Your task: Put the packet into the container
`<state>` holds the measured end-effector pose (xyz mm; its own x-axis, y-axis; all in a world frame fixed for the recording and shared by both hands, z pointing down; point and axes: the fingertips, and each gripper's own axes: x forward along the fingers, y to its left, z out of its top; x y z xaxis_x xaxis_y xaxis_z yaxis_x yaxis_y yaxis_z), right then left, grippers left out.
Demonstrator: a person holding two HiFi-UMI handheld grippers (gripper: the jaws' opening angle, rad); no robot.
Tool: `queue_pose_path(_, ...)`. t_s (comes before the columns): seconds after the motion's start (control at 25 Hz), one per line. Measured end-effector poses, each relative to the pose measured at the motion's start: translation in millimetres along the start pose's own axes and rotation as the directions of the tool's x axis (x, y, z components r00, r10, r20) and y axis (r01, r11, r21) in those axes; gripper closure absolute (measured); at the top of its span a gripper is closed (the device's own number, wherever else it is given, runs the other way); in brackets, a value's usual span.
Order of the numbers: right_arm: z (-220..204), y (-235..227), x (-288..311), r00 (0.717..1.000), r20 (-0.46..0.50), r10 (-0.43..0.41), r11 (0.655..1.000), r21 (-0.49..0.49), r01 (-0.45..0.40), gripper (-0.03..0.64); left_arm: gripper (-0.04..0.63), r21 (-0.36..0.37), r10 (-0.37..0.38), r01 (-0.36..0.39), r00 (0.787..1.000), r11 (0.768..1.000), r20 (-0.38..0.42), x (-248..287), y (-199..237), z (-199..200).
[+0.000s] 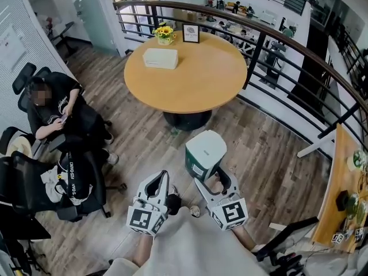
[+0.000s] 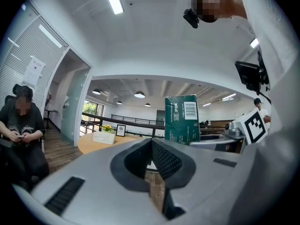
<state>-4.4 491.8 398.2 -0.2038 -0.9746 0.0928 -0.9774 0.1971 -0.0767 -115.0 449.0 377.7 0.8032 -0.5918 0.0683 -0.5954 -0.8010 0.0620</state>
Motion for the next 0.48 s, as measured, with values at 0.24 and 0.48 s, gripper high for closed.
queue_pose_path(0.24, 5, -13, 17, 1.000, 0.007, 0.005, 1.000, -0.014, -0.005, 0.310, 0.591, 0.000, 0.008, -0.008, 1.000, 1.000, 0.013, 18, 12, 4)
queue_pose_path(0.48, 7, -34, 39, 1.000, 0.020, -0.018, 1.000, -0.018, 0.018, 0.310, 0.591, 0.006, -0.012, 0.012, 1.000, 1.000, 0.028, 49, 25, 5)
